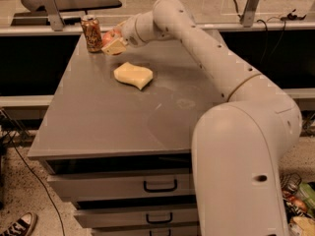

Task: Move apple near orange can

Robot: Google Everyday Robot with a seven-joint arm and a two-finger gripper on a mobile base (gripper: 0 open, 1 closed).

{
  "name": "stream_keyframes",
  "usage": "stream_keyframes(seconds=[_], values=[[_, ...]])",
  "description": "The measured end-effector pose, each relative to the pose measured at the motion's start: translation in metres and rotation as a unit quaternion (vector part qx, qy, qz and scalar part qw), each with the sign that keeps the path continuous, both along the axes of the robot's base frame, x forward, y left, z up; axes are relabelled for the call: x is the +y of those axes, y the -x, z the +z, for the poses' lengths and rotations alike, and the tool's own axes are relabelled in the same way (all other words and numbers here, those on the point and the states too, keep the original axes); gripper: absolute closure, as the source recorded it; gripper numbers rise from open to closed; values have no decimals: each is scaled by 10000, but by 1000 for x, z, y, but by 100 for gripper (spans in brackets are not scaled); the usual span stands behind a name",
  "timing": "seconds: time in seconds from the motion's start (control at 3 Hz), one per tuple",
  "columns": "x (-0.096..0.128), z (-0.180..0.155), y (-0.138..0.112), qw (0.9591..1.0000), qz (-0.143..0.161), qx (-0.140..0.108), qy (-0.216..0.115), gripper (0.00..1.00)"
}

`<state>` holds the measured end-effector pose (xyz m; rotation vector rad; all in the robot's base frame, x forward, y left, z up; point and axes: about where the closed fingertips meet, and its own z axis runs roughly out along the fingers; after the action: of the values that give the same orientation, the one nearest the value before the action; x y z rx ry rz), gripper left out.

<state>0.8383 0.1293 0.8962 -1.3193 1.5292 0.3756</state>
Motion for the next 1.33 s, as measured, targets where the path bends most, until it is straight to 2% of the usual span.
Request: stream_keyframes(seconds=[0.33,0.67,1.33], values=[[11,-4,-20,9996,-290,-26,3,100],[18,-11,-34,9989,-455,66,-10,85],[31,-22,-39,9984,-507,234,-44,38]])
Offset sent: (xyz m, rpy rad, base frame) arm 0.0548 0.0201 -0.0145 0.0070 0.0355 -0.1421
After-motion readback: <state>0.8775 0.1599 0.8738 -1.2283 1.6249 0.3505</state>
